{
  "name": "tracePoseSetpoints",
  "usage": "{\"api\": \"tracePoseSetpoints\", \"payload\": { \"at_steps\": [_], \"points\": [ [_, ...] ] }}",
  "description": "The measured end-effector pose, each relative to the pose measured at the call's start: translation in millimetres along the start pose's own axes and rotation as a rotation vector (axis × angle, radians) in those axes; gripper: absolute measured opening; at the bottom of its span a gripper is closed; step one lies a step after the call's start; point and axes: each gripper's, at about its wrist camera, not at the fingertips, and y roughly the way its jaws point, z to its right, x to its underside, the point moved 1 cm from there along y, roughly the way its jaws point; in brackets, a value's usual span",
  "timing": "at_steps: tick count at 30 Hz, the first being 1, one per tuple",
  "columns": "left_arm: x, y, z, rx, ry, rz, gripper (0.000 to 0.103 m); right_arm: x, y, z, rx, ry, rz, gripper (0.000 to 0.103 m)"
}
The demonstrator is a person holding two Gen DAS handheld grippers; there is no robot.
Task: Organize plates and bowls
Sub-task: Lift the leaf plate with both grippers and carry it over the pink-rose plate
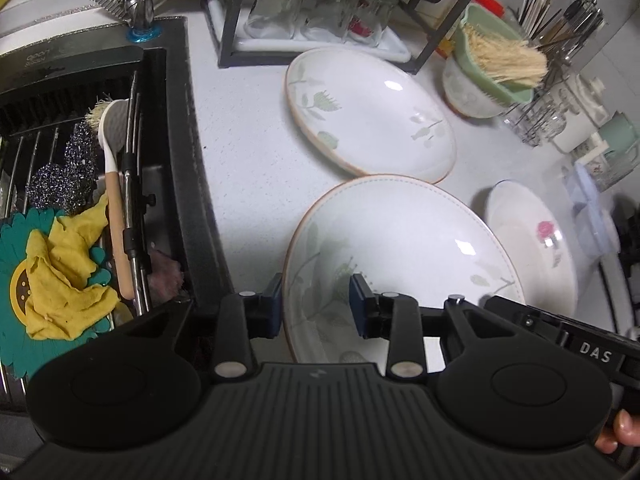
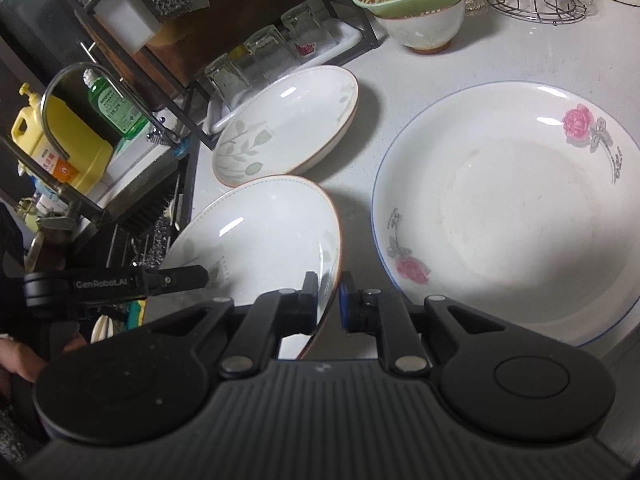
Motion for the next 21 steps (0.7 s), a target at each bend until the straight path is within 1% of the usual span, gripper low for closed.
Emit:
{"api": "tracePoseSetpoints", "payload": {
  "at_steps": [4, 8, 11, 14, 17, 21],
  "points": [
    [-12.6, -19.3, 13.4, 0.026, 0.011, -0.008, 0.038, -14.7, -18.1, -4.1, -0.005, 0.006, 0.009, 0.014],
    [-25.2, -30.8, 33.1, 0.063, 0.012, -0.003, 0.038, -30.8, -39.6, 2.0, -0.029, 0.020, 0.024, 0.014],
    [-31.9, -30.8, 49.3, 0.080, 0.003, -0.012, 0.038, -40.8, -52.4, 7.4, -0.021, 0.013, 0.051, 0.014],
    [-36.0, -28.7, 67.9, 0.075, 0.036, -0.017, 0.038, -48.7, -60.7, 12.6, 0.007, -0.014, 0.079, 0.014],
    [-37.6, -24.3, 84.0, 0.078, 0.088, -0.033, 0.038, -53.3, -67.5, 25.5, 0.006, -0.002, 0.101, 0.014],
    [-37.0, -15.0, 102.5, 0.079, 0.106, -0.058, 0.038, -56.2, -75.9, 43.1, -0.011, 0.005, 0.110, 0.014]
  ]
}}
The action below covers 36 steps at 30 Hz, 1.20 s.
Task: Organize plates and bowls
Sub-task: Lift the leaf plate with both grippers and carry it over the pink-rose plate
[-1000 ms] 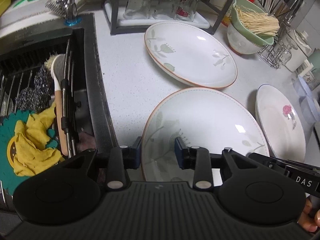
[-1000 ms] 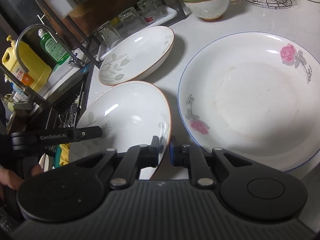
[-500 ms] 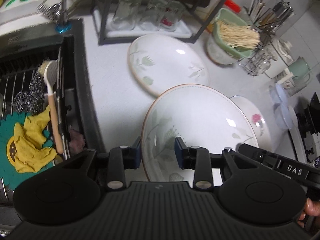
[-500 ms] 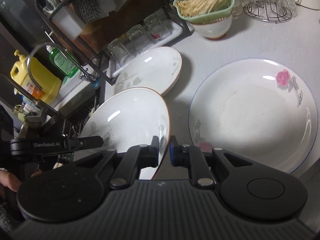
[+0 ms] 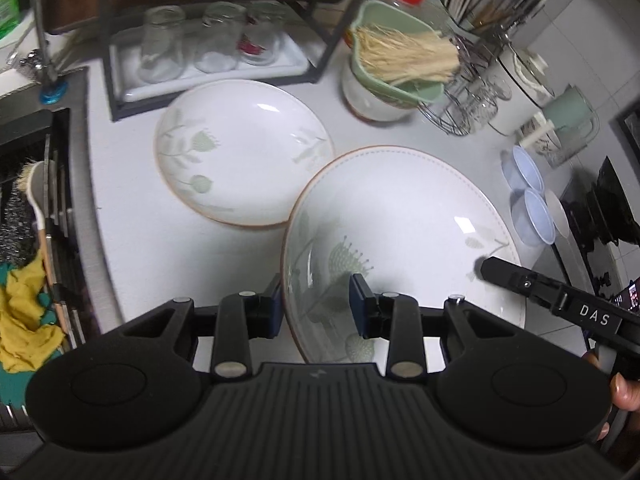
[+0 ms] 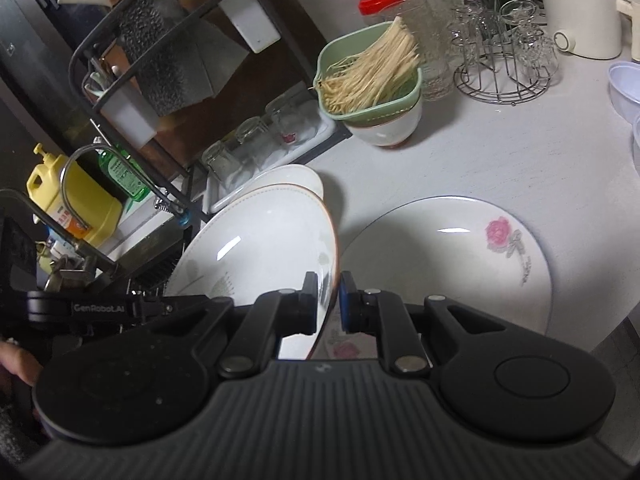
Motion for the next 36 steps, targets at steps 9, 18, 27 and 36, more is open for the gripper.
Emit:
{"api": "tracePoseSetpoints", "payload": {
  "at_steps": [9, 18, 27, 36],
  "points": [
    [-5.9, 46.1, 37.4, 0.016, -0.082, -0.046, 0.038, -20.4, 2.0, 59.3, -0.029, 0.005, -0.026, 0.014],
    [-7.6, 87.8, 52.8, 0.000, -0.171, -0.100, 0.038, -34.7, 26.9, 118.2, -0.108, 0.028, -0.111, 0.014],
    [-3.6, 105.3, 66.5, -0.073, -0.219, -0.113, 0.038, -40.2, 38.9, 138.5, -0.159, -0.033, -0.160, 0.014],
    [-4.8, 119.1, 77.0, -0.138, -0.225, -0.150, 0.038, -37.7, 49.5, 149.2, -0.149, -0.087, -0.179, 0.014]
  ]
}}
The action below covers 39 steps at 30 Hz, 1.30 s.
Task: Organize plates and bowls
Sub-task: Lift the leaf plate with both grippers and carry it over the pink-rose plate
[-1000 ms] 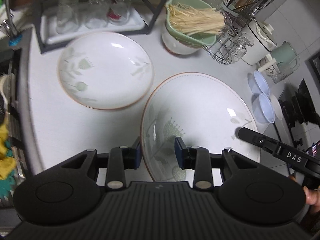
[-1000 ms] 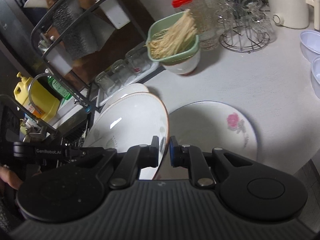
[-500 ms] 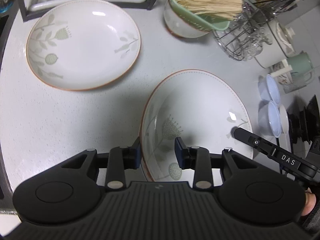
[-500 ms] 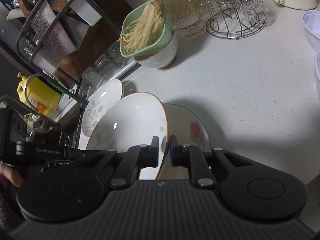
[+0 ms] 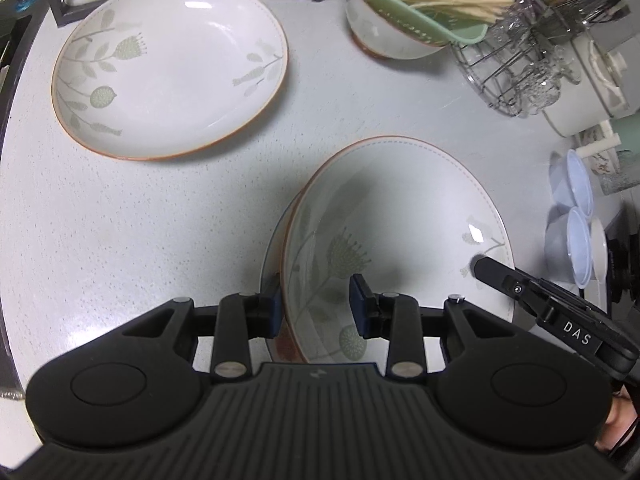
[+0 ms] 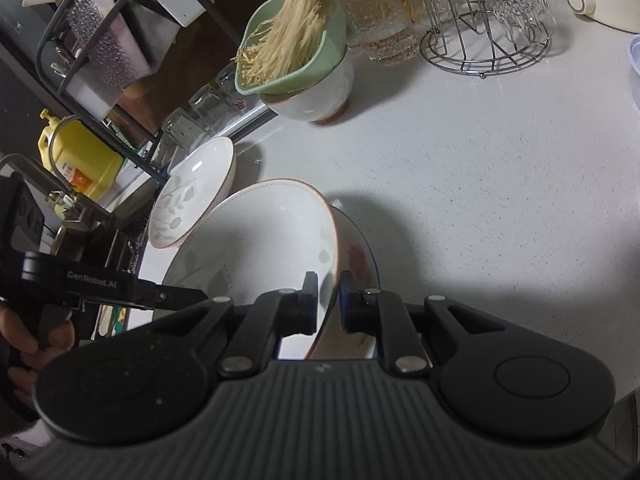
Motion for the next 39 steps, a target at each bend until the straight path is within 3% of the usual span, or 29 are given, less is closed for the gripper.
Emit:
{"api": "tracePoseSetpoints", "payload": {
  "at_steps": [7, 16, 33, 39],
  "points": [
    [0.7, 11.9, 16.4, -0.067, 0.052, -0.037, 0.038, -0.7, 0.0, 6.7, 0.010, -0.007, 0.013, 0.014],
    [-2.0, 10.9, 15.8, -0.089, 0.018, -0.038, 0.039, -6.6, 2.6, 5.7, 0.006, -0.031, 0.027, 0.014],
    [6.4, -4.9, 1.9, -0.049, -0.171, -0.006, 0.041, -1.6, 13.3, 8.2, -0.001, 0.022, 0.035, 0.014],
    [8.3, -7.7, 3.4, -0.074, -0.219, -0.006, 0.041, -1.8, 16.4, 4.6, 0.013, 0.012, 0.041, 0.012]
  ]
}}
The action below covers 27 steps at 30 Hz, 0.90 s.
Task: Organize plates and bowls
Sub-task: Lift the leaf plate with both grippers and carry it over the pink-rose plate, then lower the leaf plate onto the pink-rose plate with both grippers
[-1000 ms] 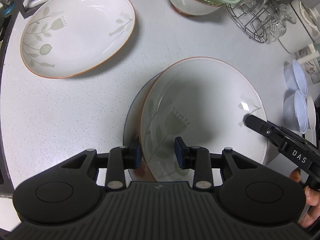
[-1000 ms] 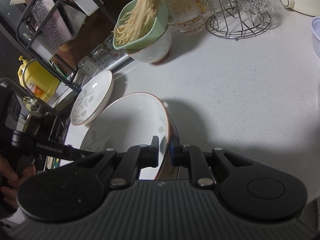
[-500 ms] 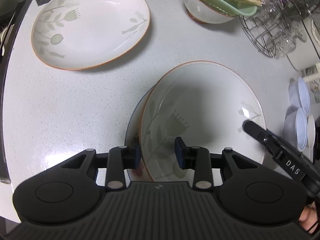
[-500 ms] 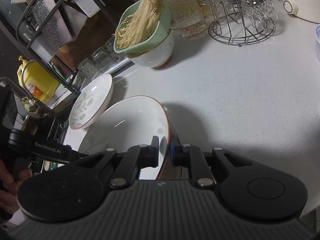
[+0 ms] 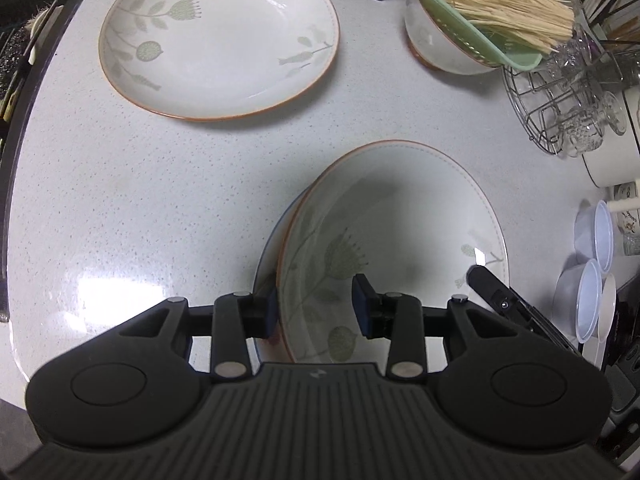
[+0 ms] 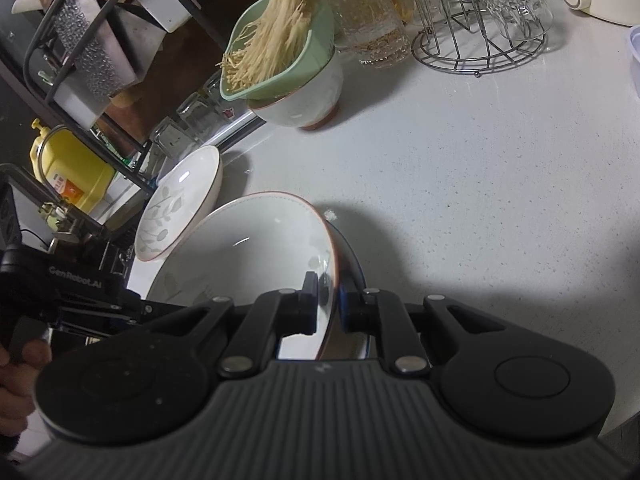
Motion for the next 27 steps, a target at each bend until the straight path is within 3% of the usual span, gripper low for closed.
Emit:
{"api": "tracePoseSetpoints", "payload": {
  "at_steps": [15, 19, 27],
  "points": [
    [-3.6, -10.1, 1.0, -0.022, -0.008, 0.012, 0.041, 1.1, 11.3, -11.1, 0.021, -0.075, -0.026, 0.016],
    [-2.8, -19.7, -0.9, -0.082, 0.028, 0.051, 0.041, 1.4, 10.4, -11.8, 0.025, -0.090, -0.020, 0.014],
    [-2.2, -28.2, 0.1, -0.050, 0.038, 0.096, 0.041, -0.5, 9.4, -15.8, 0.058, -0.123, -0.013, 0.015]
  ]
}}
